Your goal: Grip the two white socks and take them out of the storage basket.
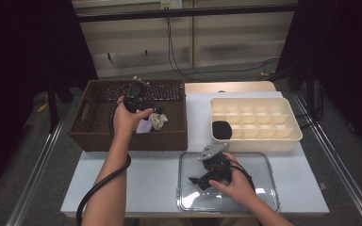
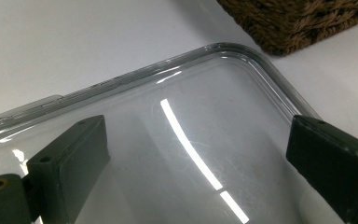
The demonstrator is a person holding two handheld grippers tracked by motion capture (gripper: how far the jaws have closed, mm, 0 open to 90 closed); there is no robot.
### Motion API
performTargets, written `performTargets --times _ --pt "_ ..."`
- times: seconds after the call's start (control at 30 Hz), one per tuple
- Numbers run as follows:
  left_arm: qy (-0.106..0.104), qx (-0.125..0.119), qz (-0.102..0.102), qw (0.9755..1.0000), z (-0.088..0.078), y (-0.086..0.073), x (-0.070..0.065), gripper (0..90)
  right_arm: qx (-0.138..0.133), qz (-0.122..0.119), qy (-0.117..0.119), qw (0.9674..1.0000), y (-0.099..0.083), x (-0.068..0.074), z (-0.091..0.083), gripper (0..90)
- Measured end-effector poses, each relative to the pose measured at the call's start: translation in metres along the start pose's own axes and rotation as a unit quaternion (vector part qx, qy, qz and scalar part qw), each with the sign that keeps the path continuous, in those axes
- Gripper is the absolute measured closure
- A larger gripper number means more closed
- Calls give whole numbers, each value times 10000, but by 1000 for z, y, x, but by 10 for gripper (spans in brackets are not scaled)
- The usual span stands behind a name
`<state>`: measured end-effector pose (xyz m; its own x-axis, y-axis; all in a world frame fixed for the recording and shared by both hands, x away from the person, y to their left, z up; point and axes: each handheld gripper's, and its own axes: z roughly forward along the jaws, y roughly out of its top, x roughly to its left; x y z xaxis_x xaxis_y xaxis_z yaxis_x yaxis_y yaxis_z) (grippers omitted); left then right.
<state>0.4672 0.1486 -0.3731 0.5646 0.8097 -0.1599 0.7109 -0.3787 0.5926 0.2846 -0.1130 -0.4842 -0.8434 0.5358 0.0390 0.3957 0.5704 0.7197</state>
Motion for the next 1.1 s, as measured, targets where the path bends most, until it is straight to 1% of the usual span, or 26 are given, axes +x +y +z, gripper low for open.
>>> performTargets --times 0.03,0.1,0.13,0.17,0.23,0.3,0.4,0.5,0.53,0.57,0.67,0.73,0.8,0.83,0.87,0.9,0.97,1.03,1.07,1.1 --pt "50 23 -13 10000 2 1 1 176 -1 1 -2 10000 0 0 0 51" --pt "31 26 -43 10000 5 2 5 187 -2 1 0 10000 0 0 0 51" --pt "66 -9 -61 10000 6 3 6 192 -2 0 0 10000 0 0 0 51" --pt "93 15 -55 9999 7 3 8 194 -1 1 -1 10000 0 0 0 51" --pt "55 21 -112 9999 10 4 11 209 -1 1 1 10000 0 0 0 51" --pt "88 100 -108 9999 13 4 13 219 -1 -1 1 10000 0 0 0 51" --pt "5 136 -202 9997 19 5 17 250 -4 6 0 10000 0 0 0 51" --pt "11 221 -138 9997 24 5 18 293 -3 7 1 10000 0 0 0 51" --pt "18 243 -121 9996 26 5 19 295 -5 7 3 10000 0 0 0 51" --pt "0 266 -153 9995 28 5 19 305 -6 9 4 10000 0 0 0 51" --pt "-50 318 -142 9994 34 4 19 330 -7 7 2 10000 0 0 0 51" --pt "-11 404 -85 9991 38 4 18 351 -6 4 7 10000 0 0 0 51" --pt "-14 485 -26 9988 42 3 18 422 -7 3 8 10000 0 0 0 51" --pt "21 523 -26 9986 42 2 18 443 -7 1 7 10000 0 0 0 51" --pt "3 502 -46 9987 43 2 17 551 -7 1 4 10000 0 0 0 51" --pt "43 480 -14 9988 42 2 16 640 -8 3 9 10000 0 0 0 51" --pt "52 529 35 9986 38 4 14 785 -11 10 5 10000 0 0 0 51" --pt "9 509 -91 9987 33 6 13 822 -11 7 4 10000 0 0 0 51" --pt "8 529 -104 9985 30 7 12 827 -8 4 11 10000 0 0 0 51" --pt "-1 491 -101 9987 27 8 12 829 -12 10 6 10000 0 0 0 51"
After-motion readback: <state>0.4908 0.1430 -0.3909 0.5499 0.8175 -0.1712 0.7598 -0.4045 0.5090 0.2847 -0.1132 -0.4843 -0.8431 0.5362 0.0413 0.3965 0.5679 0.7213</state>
